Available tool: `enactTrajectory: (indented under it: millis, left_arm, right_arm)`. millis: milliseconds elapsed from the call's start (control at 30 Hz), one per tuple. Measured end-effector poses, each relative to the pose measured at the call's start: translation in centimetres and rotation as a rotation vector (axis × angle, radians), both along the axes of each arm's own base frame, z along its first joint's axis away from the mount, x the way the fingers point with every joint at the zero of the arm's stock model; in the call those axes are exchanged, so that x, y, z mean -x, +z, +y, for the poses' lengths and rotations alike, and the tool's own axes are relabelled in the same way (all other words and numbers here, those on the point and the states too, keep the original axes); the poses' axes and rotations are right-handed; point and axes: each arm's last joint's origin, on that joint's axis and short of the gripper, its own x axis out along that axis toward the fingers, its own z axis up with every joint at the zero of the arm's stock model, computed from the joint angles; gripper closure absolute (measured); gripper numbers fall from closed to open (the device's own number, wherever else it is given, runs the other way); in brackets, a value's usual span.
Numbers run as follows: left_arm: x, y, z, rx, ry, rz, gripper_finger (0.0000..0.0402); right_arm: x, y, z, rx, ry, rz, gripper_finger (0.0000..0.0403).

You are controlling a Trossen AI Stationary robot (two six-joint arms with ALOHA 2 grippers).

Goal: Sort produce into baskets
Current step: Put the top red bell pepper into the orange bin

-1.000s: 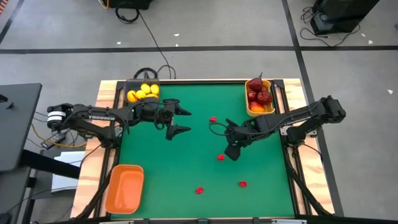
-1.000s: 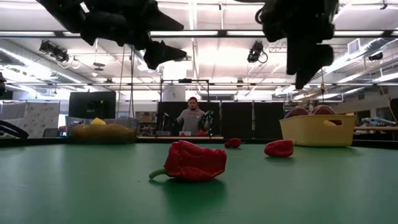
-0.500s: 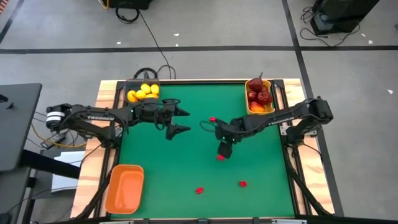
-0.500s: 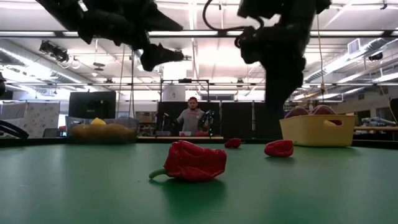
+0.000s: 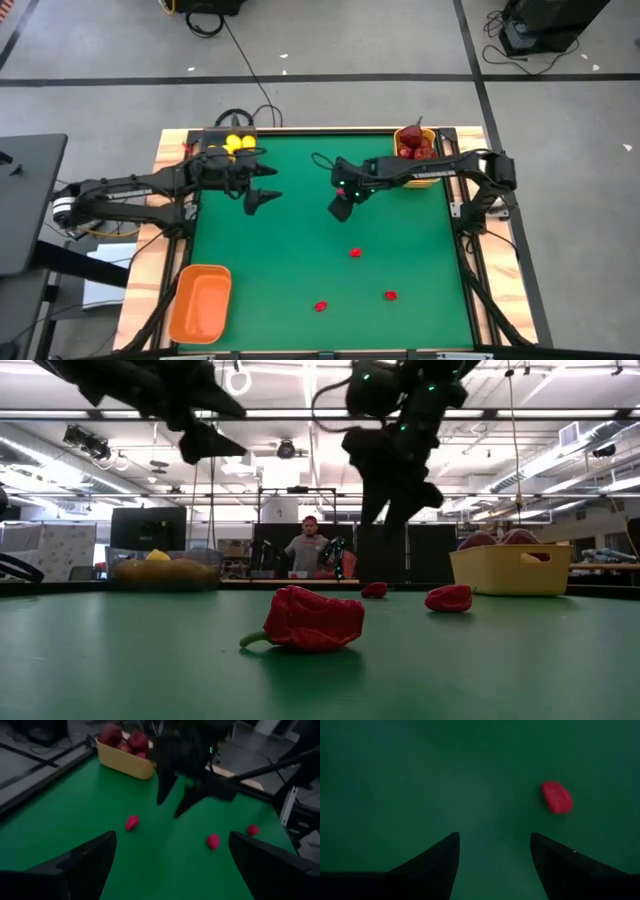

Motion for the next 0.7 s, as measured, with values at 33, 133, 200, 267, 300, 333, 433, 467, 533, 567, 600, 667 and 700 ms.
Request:
enactTrajectory:
  millis: [33, 133, 200, 267, 300, 333, 433, 467, 533, 567, 600, 667, 700]
  left_arm:
    - [0.5, 0.2, 0.0, 0.0, 0.007, -0.002, 0.0009]
    - [2.3, 1.1, -0.2, -0.011, 0.044, -0.022, 0.0009]
    - [3.5, 1.5, -0.3, -0.023, 0.08, -0.027, 0.0009]
    - [4.3, 1.7, -0.5, -0.032, 0.107, -0.026, 0.0009]
    - [4.6, 1.7, -0.5, -0.033, 0.111, -0.023, 0.0009]
    - [4.7, 1.7, -0.6, -0.032, 0.114, -0.016, 0.0009]
    - [4.8, 1.5, -0.7, -0.029, 0.11, 0.004, 0.0009]
    - [4.7, 1.3, -0.6, -0.032, 0.107, 0.02, 0.0009]
    - [4.4, 1.2, -0.6, -0.046, 0.099, 0.032, 0.0009]
    - [4.3, 1.1, -0.5, -0.046, 0.097, 0.042, 0.0009]
    - [4.2, 1.0, -0.5, -0.051, 0.094, 0.042, 0.0009]
    - [4.1, 1.1, -0.5, -0.064, 0.078, 0.036, 0.0009]
    - [4.1, 1.0, -0.5, -0.066, 0.07, 0.042, 0.0009]
  right_arm:
    - [-0.4, -0.2, 0.0, -0.007, 0.016, 0.026, 0.0151]
    - [-0.5, -1.4, -0.1, -0.013, 0.033, 0.151, 0.015]
    - [-0.2, -2.0, -0.1, 0.0, 0.026, 0.211, 0.015]
    - [-0.2, -2.6, -0.2, 0.005, 0.033, 0.248, 0.015]
    - [-0.2, -2.6, -0.3, -0.001, 0.037, 0.248, 0.015]
    - [-0.1, -2.6, -0.3, -0.014, 0.045, 0.256, 0.015]
    - [-0.2, -2.8, -0.4, 0.028, 0.041, 0.264, 0.0149]
    - [-0.5, -3.1, -0.5, 0.07, 0.054, 0.264, 0.0149]
    - [-1.3, -3.7, -1.5, 0.11, 0.088, 0.212, 0.0149]
    - [-1.7, -4.1, -2.0, 0.096, 0.094, 0.195, 0.0149]
    - [-2.0, -4.5, -2.7, 0.072, 0.089, 0.194, 0.0149]
    - [-2.5, -5.5, -3.5, 0.052, 0.062, 0.229, 0.0149]
    - [-2.6, -5.9, -3.9, 0.063, 0.045, 0.256, 0.0149]
